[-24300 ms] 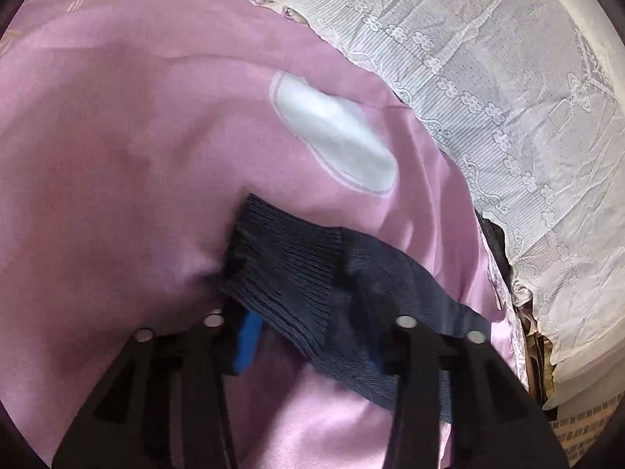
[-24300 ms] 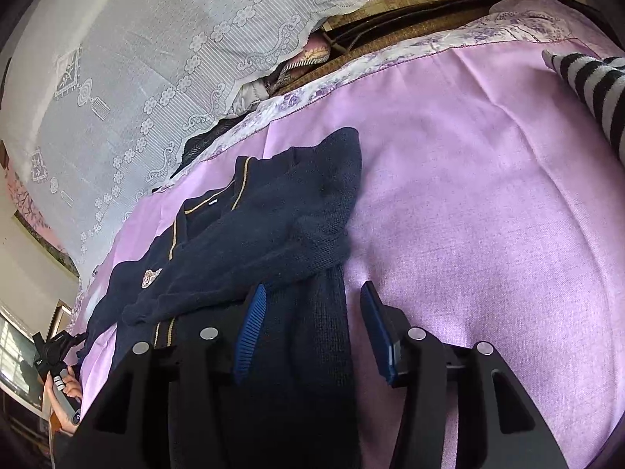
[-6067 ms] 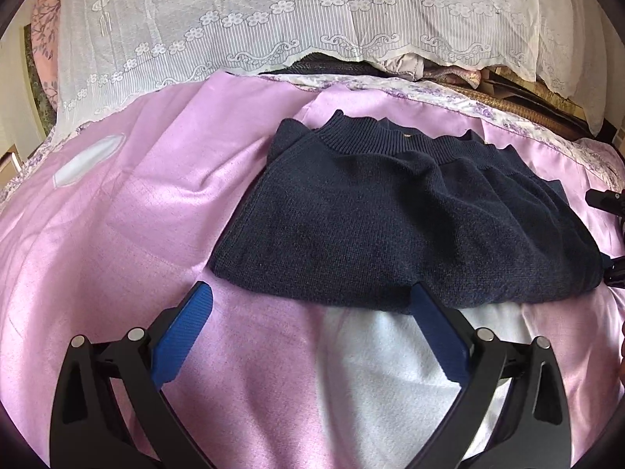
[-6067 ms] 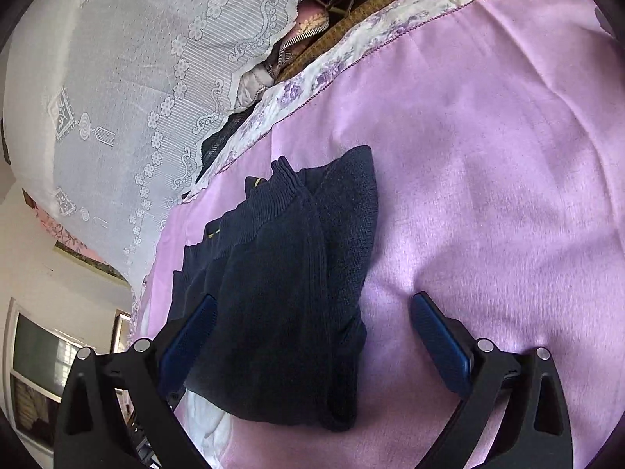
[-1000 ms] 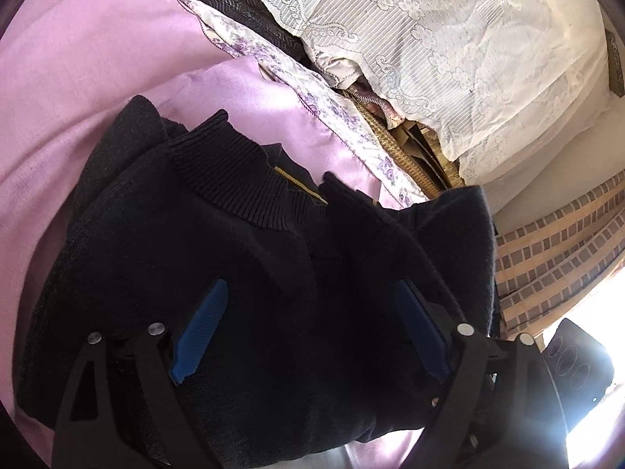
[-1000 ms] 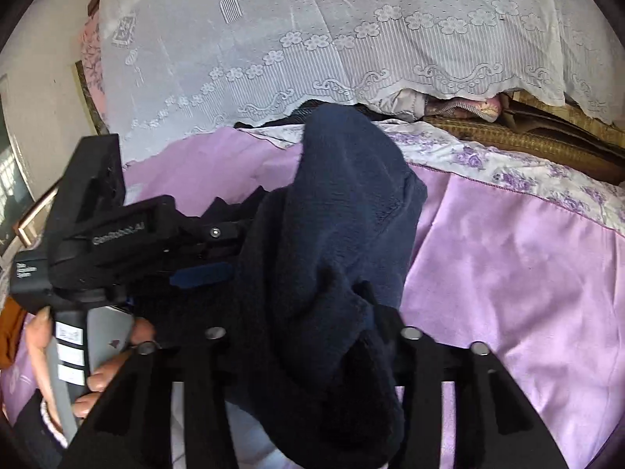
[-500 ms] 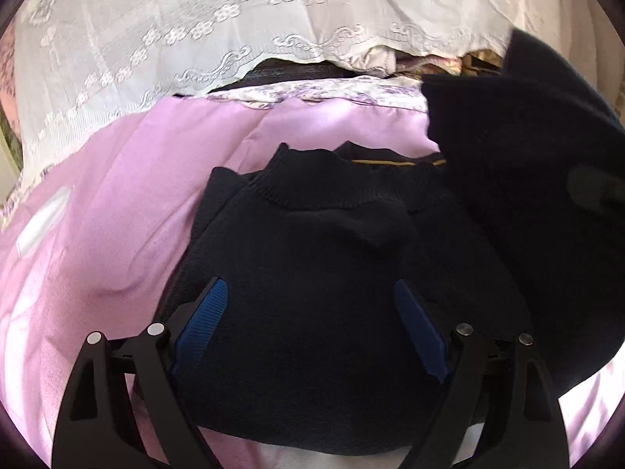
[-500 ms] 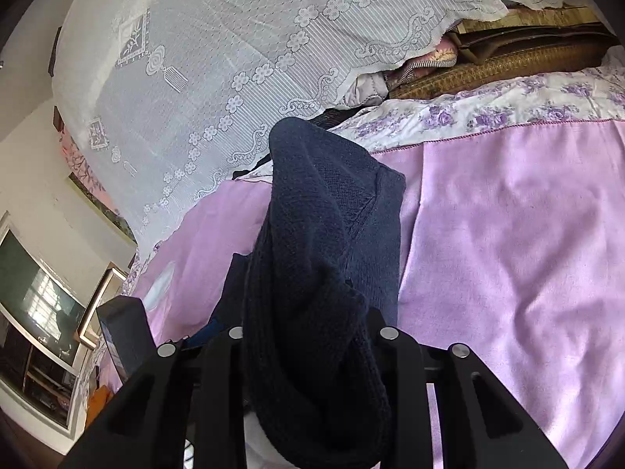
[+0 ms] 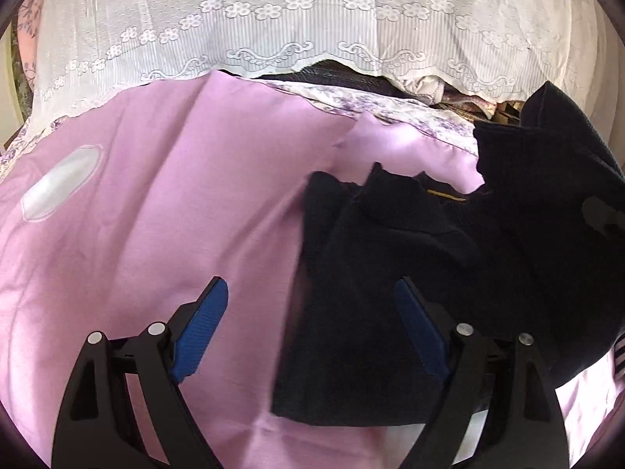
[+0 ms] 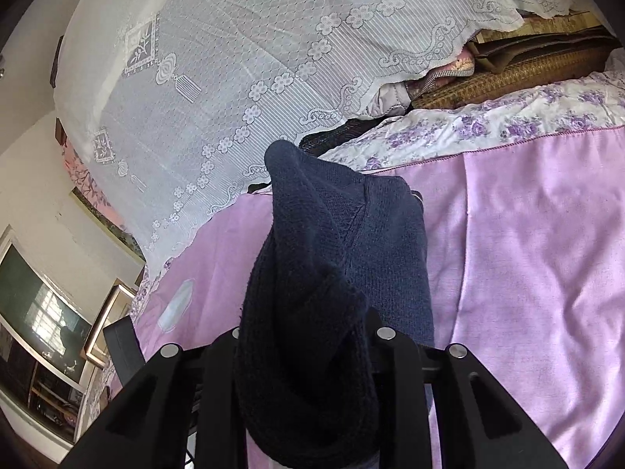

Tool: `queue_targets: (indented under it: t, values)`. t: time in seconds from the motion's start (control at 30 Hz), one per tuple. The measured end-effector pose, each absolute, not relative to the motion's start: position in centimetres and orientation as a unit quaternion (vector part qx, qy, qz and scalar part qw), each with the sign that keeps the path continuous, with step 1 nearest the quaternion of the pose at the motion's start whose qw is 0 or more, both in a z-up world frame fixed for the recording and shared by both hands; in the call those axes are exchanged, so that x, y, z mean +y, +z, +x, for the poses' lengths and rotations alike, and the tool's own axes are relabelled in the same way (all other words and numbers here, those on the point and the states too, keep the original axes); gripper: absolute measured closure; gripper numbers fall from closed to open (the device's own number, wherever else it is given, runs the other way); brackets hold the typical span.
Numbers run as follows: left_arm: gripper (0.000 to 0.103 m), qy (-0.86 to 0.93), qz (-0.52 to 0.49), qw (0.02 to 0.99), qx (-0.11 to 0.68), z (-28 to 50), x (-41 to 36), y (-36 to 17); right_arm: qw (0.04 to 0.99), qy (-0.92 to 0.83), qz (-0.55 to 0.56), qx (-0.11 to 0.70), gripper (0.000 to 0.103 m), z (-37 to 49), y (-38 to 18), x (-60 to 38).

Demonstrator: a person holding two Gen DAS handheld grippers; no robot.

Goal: Fold small clothes
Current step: 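Open the right tool while the left tool grasps the folded bundle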

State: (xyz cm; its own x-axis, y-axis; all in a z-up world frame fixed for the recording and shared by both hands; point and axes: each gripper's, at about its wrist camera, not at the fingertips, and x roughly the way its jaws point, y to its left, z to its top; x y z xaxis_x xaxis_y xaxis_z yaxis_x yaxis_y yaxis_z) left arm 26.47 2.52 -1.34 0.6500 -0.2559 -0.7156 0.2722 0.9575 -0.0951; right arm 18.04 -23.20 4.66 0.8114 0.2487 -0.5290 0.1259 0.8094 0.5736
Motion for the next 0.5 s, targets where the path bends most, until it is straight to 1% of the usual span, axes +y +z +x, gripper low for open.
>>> queue_targets:
  t: [0.07, 0.17, 0.23, 0.4, 0.5]
  values:
    - [0.018, -0.135, -0.011, 0.908, 0.396, 26.9, 4.7, -1.7, 0.904, 0.031, 0.296, 0.307, 0.076, 18.9, 4.9, -21.5]
    - [0.018, -0.136, -0.097, 0.890, 0.424, 28.5, 7.8, -2.3, 0.908, 0.030, 0.273, 0.316, 0.077, 20.2, 5.0, -18.5]
    - [0.018, -0.145, -0.137, 0.883, 0.426, 28.8, 8.8, -2.6, 0.910, 0.027, 0.262, 0.321, 0.078, 21.0, 4.6, -16.7]
    - [0.018, -0.135, -0.141, 0.887, 0.419, 28.7, 9.4, -2.3, 0.916, 0.011, 0.204, 0.346, 0.078, 22.6, 2.8, -11.6]
    - [0.018, -0.135, -0.141, 0.883, 0.426, 29.2, 8.6, -2.7, 0.919, -0.006, 0.117, 0.377, 0.078, 23.1, 0.5, -7.9]
